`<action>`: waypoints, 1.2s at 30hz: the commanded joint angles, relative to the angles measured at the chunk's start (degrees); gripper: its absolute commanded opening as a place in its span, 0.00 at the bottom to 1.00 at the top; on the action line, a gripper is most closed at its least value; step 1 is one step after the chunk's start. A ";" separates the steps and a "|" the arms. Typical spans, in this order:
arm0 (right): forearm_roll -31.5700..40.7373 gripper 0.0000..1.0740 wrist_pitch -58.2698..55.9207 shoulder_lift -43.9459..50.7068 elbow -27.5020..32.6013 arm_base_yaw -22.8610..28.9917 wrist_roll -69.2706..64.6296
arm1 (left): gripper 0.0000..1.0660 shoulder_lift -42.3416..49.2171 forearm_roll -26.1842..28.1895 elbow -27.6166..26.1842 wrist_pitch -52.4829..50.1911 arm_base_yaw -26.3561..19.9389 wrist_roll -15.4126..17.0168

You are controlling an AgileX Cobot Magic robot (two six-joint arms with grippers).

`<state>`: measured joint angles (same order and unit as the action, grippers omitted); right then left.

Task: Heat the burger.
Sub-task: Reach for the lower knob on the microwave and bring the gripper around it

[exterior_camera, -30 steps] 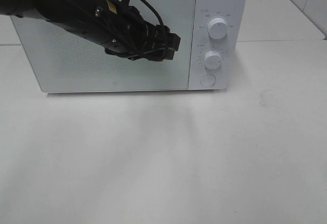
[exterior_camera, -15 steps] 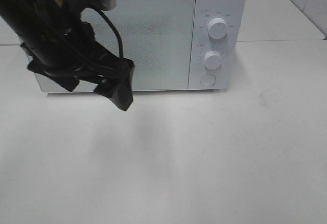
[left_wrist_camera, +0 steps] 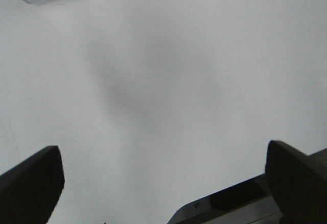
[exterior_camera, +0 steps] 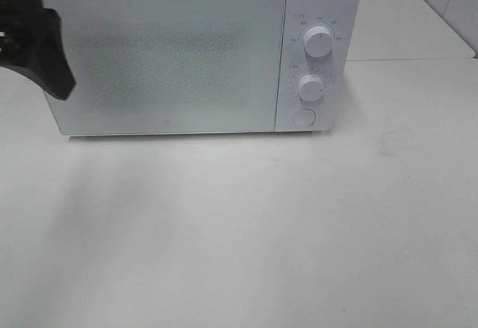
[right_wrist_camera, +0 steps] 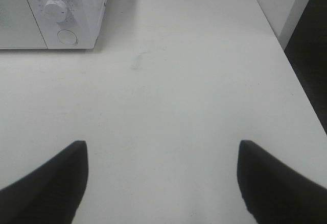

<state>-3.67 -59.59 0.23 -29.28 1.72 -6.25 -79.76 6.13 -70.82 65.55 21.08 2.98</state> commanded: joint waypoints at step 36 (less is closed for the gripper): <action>0.06 0.71 -0.17 1.49 0.06 -0.34 0.11 | 0.94 56.72 -2.81 39.65 0.11 -17.02 -1.66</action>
<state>-3.67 -59.59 0.23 -29.28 1.72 -6.25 -24.64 3.44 -31.46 65.89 4.18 1.55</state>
